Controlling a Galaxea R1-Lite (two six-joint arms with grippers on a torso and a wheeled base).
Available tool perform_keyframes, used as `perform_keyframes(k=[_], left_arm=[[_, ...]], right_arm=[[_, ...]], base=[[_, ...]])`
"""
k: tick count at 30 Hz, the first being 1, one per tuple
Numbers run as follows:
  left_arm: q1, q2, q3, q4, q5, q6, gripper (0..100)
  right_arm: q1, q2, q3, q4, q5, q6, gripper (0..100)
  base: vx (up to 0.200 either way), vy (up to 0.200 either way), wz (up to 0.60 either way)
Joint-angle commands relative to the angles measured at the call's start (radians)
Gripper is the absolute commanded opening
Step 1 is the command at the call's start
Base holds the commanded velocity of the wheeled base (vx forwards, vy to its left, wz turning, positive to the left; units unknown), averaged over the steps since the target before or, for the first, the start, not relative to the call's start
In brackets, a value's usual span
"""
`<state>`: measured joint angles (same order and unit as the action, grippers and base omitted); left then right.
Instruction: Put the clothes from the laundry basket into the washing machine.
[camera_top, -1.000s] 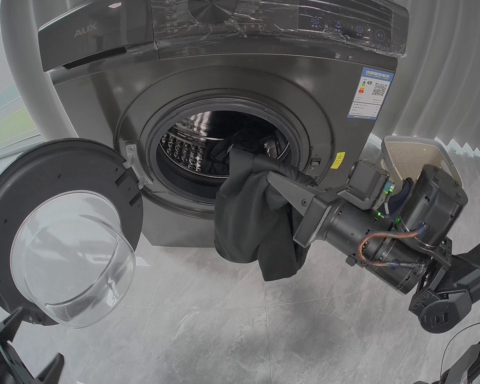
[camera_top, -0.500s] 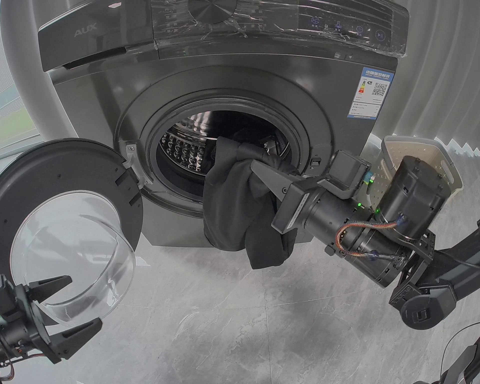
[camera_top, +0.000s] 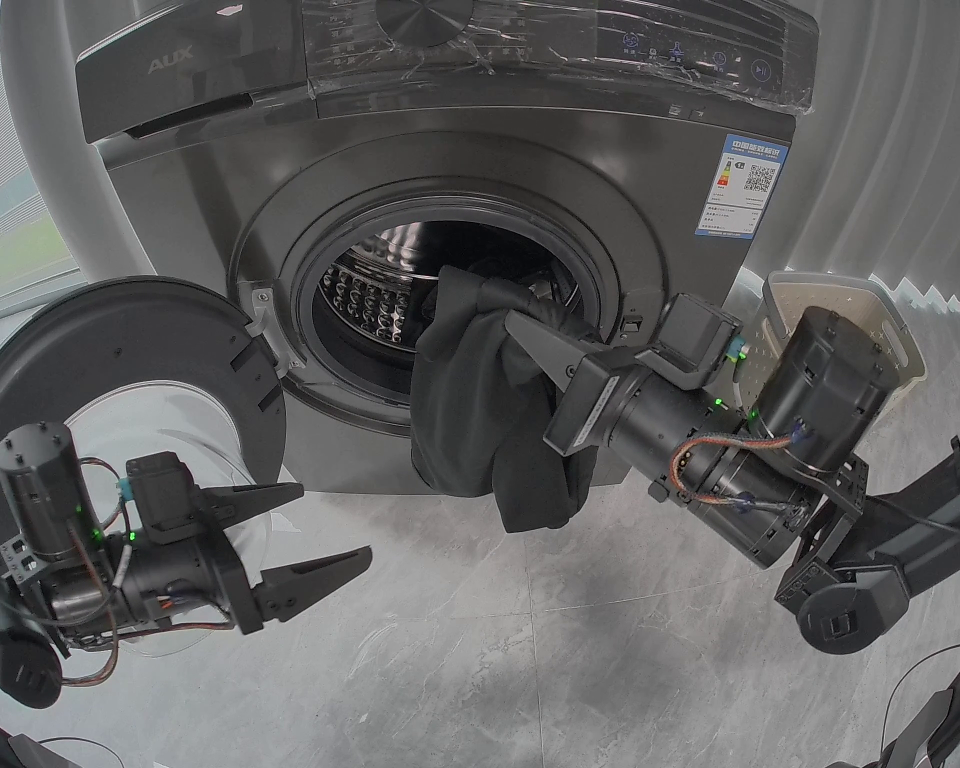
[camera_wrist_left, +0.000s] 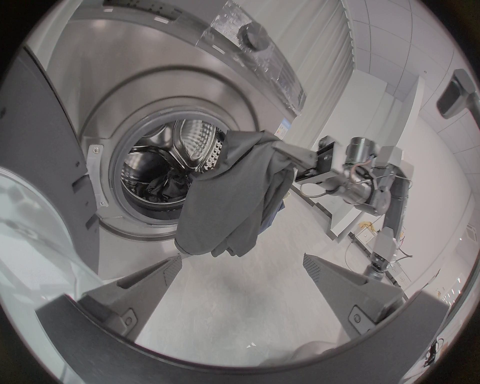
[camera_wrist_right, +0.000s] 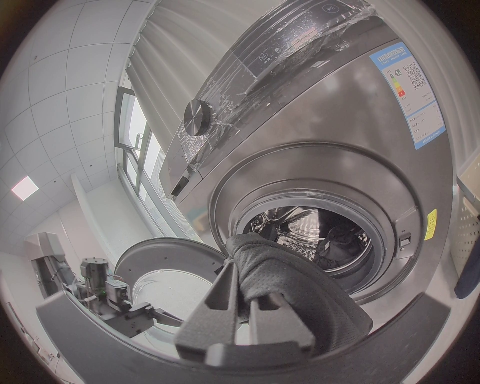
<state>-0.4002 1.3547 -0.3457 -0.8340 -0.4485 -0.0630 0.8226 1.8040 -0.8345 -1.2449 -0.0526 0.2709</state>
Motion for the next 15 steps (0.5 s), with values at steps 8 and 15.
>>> perform_keyframes(k=[8, 15], left_arm=[[-0.032, 0.388, -0.088, -0.166, 0.074, -0.014, 100], [-0.026, 0.471, -0.164, -0.191, 0.077, -0.017, 100]], right_arm=[[0.015, -0.005, -0.005, -0.004, 0.002, 0.001, 0], [0.015, -0.008, 0.003, -0.01, -0.001, 0.001, 0]], base=[[0.0, 0.0, 0.0], [0.0, 0.0, 0.0]])
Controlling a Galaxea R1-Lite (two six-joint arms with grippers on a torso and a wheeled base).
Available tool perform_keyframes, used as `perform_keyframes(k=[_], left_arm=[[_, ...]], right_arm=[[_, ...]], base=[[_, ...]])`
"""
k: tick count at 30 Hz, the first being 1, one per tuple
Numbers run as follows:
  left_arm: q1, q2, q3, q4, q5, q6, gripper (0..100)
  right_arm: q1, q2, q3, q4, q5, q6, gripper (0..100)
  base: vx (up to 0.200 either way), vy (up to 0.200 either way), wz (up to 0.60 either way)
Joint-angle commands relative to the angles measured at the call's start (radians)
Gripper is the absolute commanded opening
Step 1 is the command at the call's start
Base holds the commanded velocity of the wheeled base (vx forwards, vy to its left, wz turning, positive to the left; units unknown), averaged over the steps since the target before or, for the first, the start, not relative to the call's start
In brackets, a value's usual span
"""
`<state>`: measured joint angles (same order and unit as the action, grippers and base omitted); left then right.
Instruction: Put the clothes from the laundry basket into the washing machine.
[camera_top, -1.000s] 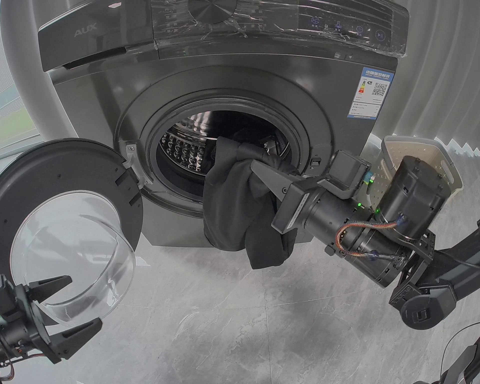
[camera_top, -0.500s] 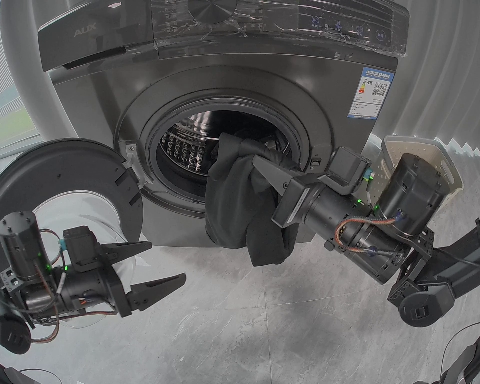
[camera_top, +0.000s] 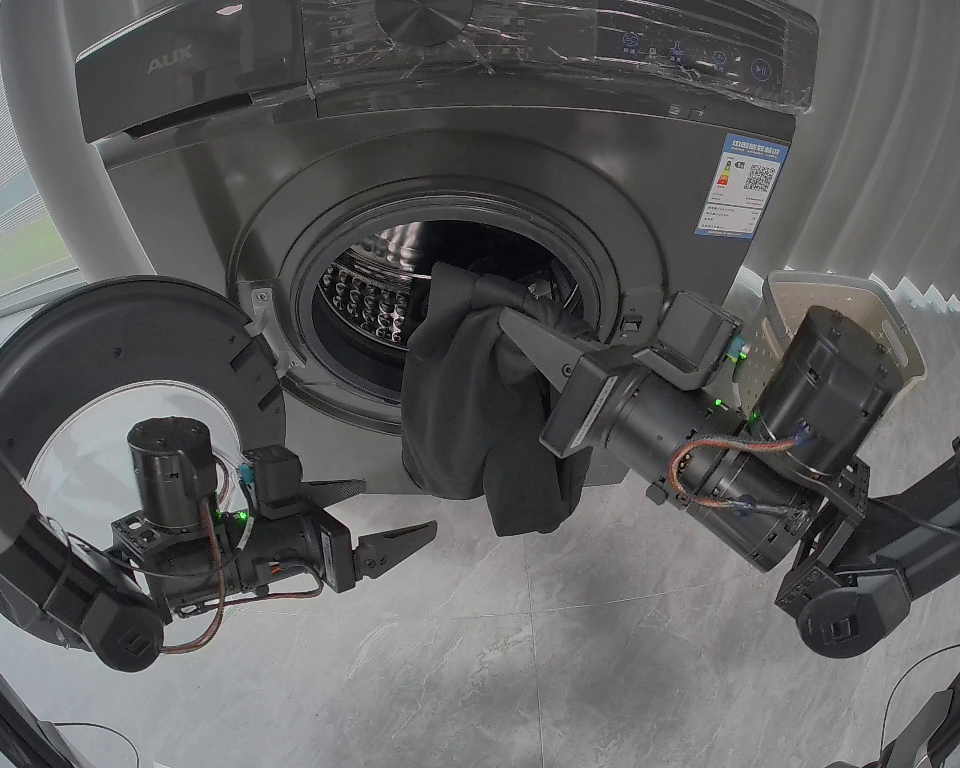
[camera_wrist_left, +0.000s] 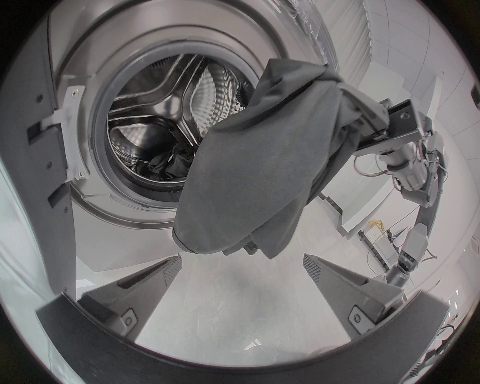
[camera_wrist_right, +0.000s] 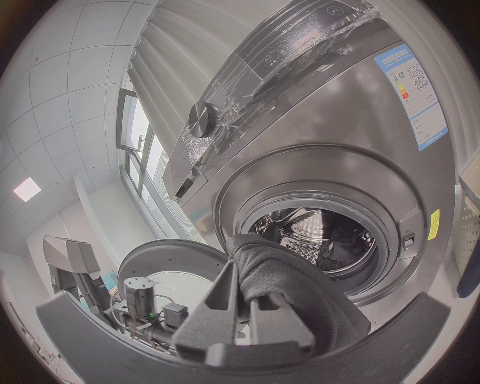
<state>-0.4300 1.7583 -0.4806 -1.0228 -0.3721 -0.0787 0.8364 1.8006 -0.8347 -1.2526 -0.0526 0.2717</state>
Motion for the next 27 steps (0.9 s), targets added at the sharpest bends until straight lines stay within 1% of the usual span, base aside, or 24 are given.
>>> perform_keyframes(k=[1, 3, 4, 9, 13, 16, 21, 24, 27], left_arm=[[0.007, 0.095, -0.047, -0.003, 0.001, 0.0, 100], [0.007, 0.095, -0.047, -0.003, 0.001, 0.0, 100], [0.011, 0.135, -0.065, -0.022, 0.002, 0.0, 100], [0.019, 0.194, -0.098, -0.079, 0.016, 0.0, 100], [0.019, 0.224, -0.124, -0.091, 0.025, 0.0, 100], [0.019, 0.245, -0.138, -0.094, 0.025, -0.001, 100], [0.02, 0.319, -0.181, -0.145, 0.027, -0.001, 100], [0.023, 0.357, -0.208, -0.166, 0.047, -0.001, 100], [0.033, 0.389, -0.228, -0.191, 0.05, -0.001, 100]], right_arm=[[0.001, -0.004, 0.002, -0.001, -0.001, 0.0, 0], [0.001, -0.004, 0.002, -0.001, -0.001, 0.0, 0], [0.007, -0.004, 0.003, -0.002, -0.001, 0.0, 0], [0.018, -0.004, 0.005, -0.002, -0.003, 0.0, 0], [0.023, -0.006, 0.008, -0.004, -0.003, 0.0, 0], [0.024, -0.006, 0.008, -0.007, -0.003, 0.0, 0], [0.036, -0.01, 0.014, -0.021, -0.003, -0.002, 0], [0.041, -0.009, 0.016, -0.021, -0.003, -0.002, 0], [0.044, -0.009, 0.016, -0.021, -0.003, -0.002, 0]], base=[[0.0, 0.0, 0.0], [0.0, 0.0, 0.0], [0.0, 0.0, 0.0], [0.0, 0.0, 0.0], [0.0, 0.0, 0.0], [0.0, 0.0, 0.0], [0.0, 0.0, 0.0], [0.0, 0.0, 0.0], [0.0, 0.0, 0.0]])
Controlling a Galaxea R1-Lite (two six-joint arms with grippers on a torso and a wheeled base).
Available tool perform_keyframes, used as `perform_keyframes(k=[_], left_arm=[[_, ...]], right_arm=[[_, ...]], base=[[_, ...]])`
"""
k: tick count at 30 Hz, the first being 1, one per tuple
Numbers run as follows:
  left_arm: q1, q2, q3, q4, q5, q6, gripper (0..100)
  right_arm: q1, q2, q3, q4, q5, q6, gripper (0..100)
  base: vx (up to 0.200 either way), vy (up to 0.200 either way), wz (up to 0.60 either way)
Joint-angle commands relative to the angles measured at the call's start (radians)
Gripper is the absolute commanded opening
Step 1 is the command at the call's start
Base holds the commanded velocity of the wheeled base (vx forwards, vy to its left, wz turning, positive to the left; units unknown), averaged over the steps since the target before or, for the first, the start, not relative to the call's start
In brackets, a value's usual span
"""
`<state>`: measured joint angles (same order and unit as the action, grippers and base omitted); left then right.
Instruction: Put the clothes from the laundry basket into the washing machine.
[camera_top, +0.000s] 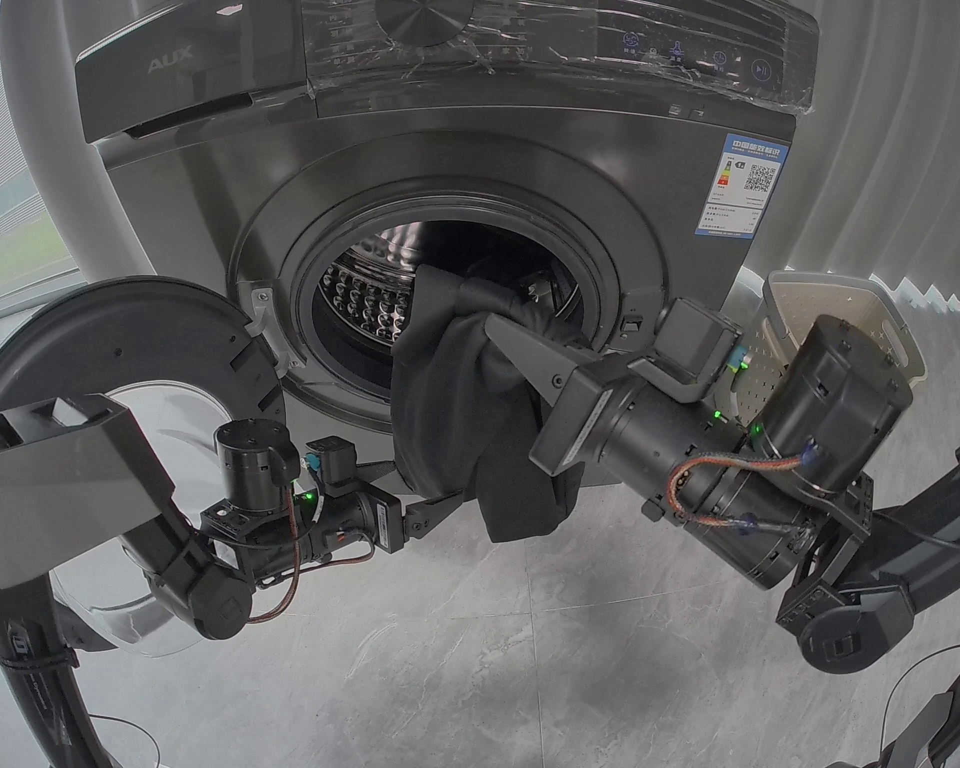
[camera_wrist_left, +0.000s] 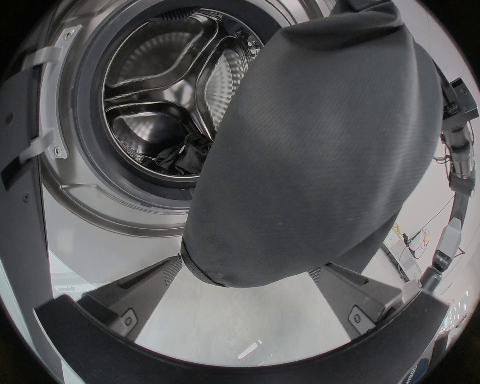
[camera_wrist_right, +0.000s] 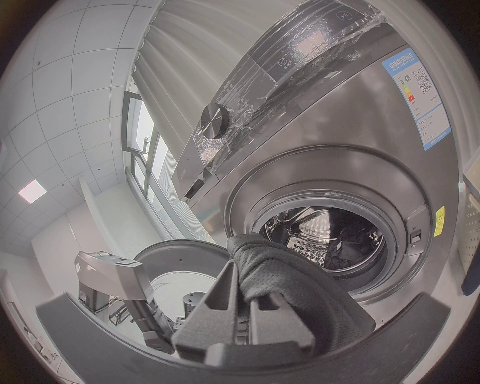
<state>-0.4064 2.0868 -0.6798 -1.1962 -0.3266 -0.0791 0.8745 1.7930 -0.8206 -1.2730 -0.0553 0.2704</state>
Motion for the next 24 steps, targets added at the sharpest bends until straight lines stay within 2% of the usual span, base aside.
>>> perform_keyframes(k=[1, 6, 9, 13, 14, 19, 24], left_arm=[[0.009, 0.068, -0.037, -0.026, 0.004, -0.001, 100], [0.009, 0.085, -0.072, -0.042, 0.006, -0.007, 100], [0.004, 0.081, -0.095, -0.048, 0.006, -0.03, 100], [0.0, 0.081, -0.101, -0.079, 0.006, -0.036, 100], [-0.002, 0.081, -0.099, -0.091, 0.006, -0.036, 0], [-0.008, 0.081, -0.08, -0.118, 0.004, -0.041, 0], [-0.011, 0.062, -0.003, -0.197, 0.003, -0.045, 0]], right_arm=[[0.006, -0.001, 0.001, -0.002, 0.0, 0.001, 0], [0.006, -0.001, 0.009, -0.003, 0.0, 0.001, 0], [0.006, -0.001, 0.014, -0.003, 0.002, 0.001, 0], [0.006, -0.001, 0.014, -0.003, 0.0, 0.001, 0], [0.006, -0.001, 0.014, -0.003, 0.0, 0.001, 0], [0.003, -0.001, 0.025, -0.003, 0.0, 0.001, 0], [-0.009, -0.001, 0.028, -0.003, 0.002, 0.001, 0]], base=[[0.0, 0.0, 0.0], [0.0, 0.0, 0.0], [0.0, 0.0, 0.0], [0.0, 0.0, 0.0], [0.0, 0.0, 0.0], [0.0, 0.0, 0.0], [0.0, 0.0, 0.0]])
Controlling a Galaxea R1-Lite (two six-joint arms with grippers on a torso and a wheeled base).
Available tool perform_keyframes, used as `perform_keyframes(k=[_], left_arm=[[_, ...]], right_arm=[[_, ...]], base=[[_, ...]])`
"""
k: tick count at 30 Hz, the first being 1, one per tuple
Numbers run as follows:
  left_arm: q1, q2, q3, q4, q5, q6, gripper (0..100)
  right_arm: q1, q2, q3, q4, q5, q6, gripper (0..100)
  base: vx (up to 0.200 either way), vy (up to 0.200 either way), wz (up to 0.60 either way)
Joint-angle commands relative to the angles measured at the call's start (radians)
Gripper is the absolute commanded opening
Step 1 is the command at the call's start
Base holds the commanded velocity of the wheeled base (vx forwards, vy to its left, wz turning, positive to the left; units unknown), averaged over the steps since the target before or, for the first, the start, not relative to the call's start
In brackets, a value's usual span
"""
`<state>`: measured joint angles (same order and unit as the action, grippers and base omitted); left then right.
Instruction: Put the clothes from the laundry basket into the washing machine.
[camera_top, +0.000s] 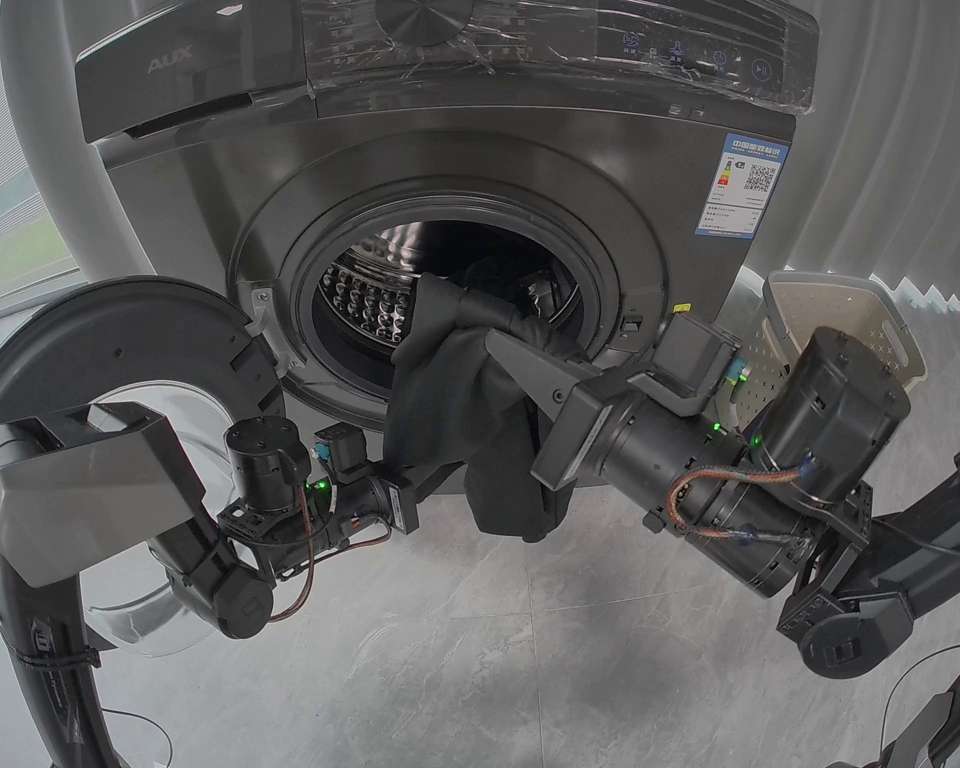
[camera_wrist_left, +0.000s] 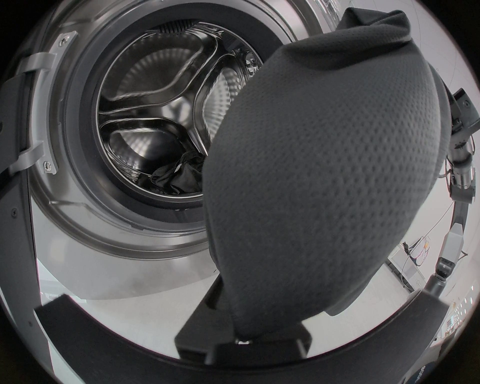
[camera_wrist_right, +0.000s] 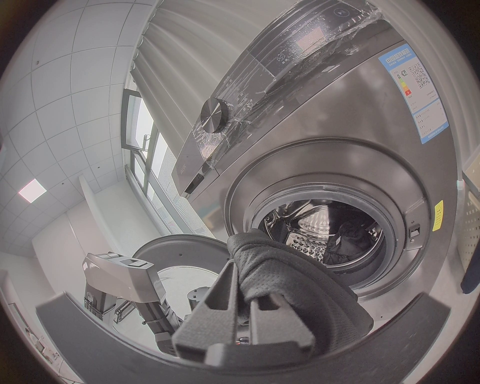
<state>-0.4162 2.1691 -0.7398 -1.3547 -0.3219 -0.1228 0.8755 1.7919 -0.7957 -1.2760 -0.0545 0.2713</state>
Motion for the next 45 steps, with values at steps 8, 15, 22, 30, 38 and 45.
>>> perform_keyframes(k=[8, 15, 22, 30, 38, 45], left_arm=[[-0.067, -0.224, 0.382, -0.202, -0.003, 0.005, 0], [-0.148, -0.48, 0.554, -0.201, -0.005, -0.005, 0], [-0.196, -0.632, 0.565, -0.199, -0.005, -0.029, 0], [-0.207, -0.667, 0.484, -0.196, -0.003, -0.092, 0], [-0.179, -0.643, 0.47, -0.196, 0.02, -0.094, 0], [-0.177, -0.58, 0.444, -0.196, 0.096, -0.092, 0]], right_arm=[[-0.059, 0.038, 0.013, 0.0, 0.01, -0.004, 0], [-0.061, 0.09, 0.009, -0.022, 0.013, -0.006, 100], [-0.064, 0.133, 0.069, -0.036, 0.012, -0.012, 100], [-0.069, 0.144, 0.133, -0.072, 0.013, -0.041, 100], [-0.069, 0.144, 0.171, -0.095, 0.01, -0.049, 100], [-0.067, 0.152, 0.173, -0.095, 0.005, -0.049, 100]], base=[[0.0, 0.0, 0.0], [0.0, 0.0, 0.0], [0.0, 0.0, 0.0], [0.0, 0.0, 0.0], [0.0, 0.0, 0.0], [0.0, 0.0, 0.0]])
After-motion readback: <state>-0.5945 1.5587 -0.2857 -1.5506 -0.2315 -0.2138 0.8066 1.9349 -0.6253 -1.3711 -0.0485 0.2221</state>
